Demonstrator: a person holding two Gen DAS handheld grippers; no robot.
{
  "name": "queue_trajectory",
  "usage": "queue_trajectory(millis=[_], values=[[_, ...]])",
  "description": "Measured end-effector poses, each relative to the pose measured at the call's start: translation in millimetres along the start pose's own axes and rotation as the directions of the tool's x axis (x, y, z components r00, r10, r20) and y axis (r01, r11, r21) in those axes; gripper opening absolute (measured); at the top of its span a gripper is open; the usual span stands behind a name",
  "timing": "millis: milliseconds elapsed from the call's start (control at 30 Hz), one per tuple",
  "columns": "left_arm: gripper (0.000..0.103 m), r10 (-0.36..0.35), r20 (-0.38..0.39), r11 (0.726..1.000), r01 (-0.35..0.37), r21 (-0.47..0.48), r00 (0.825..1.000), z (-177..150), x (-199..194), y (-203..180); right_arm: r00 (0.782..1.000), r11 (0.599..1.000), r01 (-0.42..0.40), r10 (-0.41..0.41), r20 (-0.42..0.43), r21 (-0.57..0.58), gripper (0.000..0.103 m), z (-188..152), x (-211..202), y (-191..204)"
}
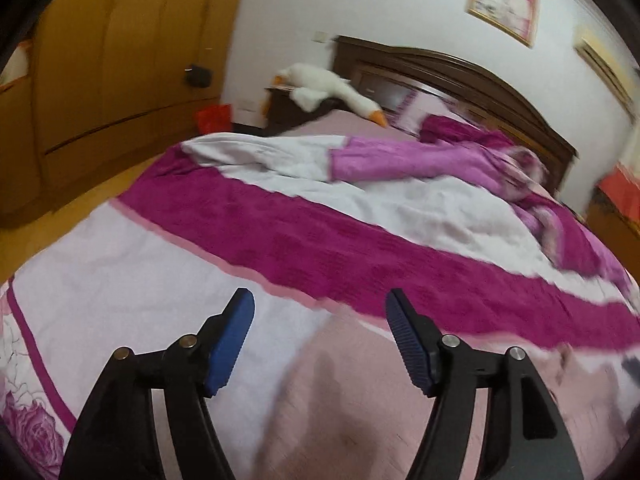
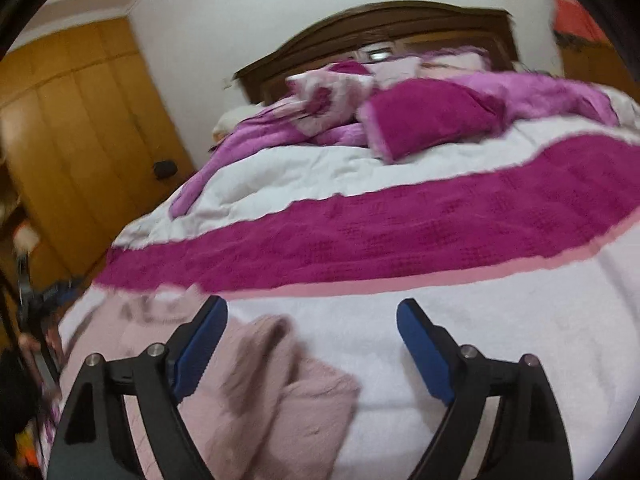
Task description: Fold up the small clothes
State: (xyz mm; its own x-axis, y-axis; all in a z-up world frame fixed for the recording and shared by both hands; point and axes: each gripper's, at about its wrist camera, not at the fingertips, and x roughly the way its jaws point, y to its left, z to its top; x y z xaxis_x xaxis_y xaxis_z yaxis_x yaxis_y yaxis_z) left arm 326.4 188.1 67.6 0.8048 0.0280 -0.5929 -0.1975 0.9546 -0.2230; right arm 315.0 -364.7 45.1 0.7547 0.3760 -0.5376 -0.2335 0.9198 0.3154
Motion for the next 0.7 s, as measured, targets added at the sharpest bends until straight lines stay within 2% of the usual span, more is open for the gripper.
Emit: queue_trajectory(millis=[33,67,100,133,167,200,267,333,367,467,533,600,667,700], values=[[0.046,-0.024,-0.026,0.999,0.025,0.023,0.999,-4.6,-4.0,-9.1,1.0,0.999,-0.018,0.017,-0.014,-0.039,0.085,0.2,-2.1,10.1],[0.036,-0.041,-0.051,0.998,0.043,0.054,0.998,-9.6,-7.1,-19.7,0.999,0.997,-0.02,0.017,-0.043,-0.077,0.076,0.9,-2.1,20.0],[0.029,-0.051,-0.086,0.993,0.06,0.102,0.995,-15.2,-8.8,-32.8,0.995,0.993,0.007,-0.019,-0.1,-0.121,0.067,2.2,2.6,34.2],[0.017,-0.045,-0.146,0.981,0.071,0.181,0.988,-23.7,-7.6,-53.3,0.983,0.986,0.054,-0.08,-0.167,-0.156,0.045,1.5,9.8,48.0],[0.013,-0.038,-0.191,0.972,0.081,0.221,0.981,-30.2,-5.3,-67.0,0.968,0.982,0.068,-0.107,-0.228,-0.175,0.033,-1.1,17.1,59.8],[0.009,-0.054,-0.239,0.967,0.11,0.231,0.969,-36.6,-2.4,-77.8,0.959,0.982,0.057,-0.104,-0.262,-0.178,0.033,-3.5,22.3,67.1],[0.009,-0.145,-0.361,0.956,0.224,0.188,0.921,-49.9,7.4,-100.2,0.928,0.983,0.043,-0.106,-0.358,-0.18,0.033,-10.6,38.3,83.3],[0.009,-0.18,-0.435,0.938,0.288,0.195,0.882,-57.7,18.6,-125.1,0.898,0.988,0.03,-0.092,-0.43,-0.149,0.033,-13.4,53.2,92.5],[0.009,-0.179,-0.444,0.932,0.295,0.209,0.878,-59.2,22.0,-136.0,0.888,0.991,0.022,-0.08,-0.453,-0.131,0.033,-13.8,58.1,93.0],[0.009,-0.149,-0.462,0.907,0.308,0.289,0.874,-64.3,35.3,-169.6,0.855,0.99,0.075,-0.125,-0.504,-0.119,0.033,-11.1,76.1,91.4],[0.009,-0.117,-0.454,0.901,0.287,0.325,0.883,-65.2,44.5,-182.1,0.828,0.991,0.101,-0.134,-0.545,-0.09,0.033,-4.5,85.7,86.6],[0.009,-0.122,-0.436,0.901,0.284,0.327,0.891,-65.3,48.3,-188.9,0.806,0.986,0.158,-0.162,-0.569,-0.056,0.033,3.6,91.5,80.8],[0.009,-0.155,-0.407,0.912,0.288,0.291,0.9,-57.7,48.2,-187.5,0.806,0.974,0.22,-0.211,-0.553,-0.05,0.033,12.2,88.0,76.8],[0.009,-0.17,-0.398,0.918,0.292,0.27,0.902,-54.3,47.3,-185.0,0.819,0.964,0.26,-0.249,-0.517,-0.053,0.033,19.0,83.6,75.1]])
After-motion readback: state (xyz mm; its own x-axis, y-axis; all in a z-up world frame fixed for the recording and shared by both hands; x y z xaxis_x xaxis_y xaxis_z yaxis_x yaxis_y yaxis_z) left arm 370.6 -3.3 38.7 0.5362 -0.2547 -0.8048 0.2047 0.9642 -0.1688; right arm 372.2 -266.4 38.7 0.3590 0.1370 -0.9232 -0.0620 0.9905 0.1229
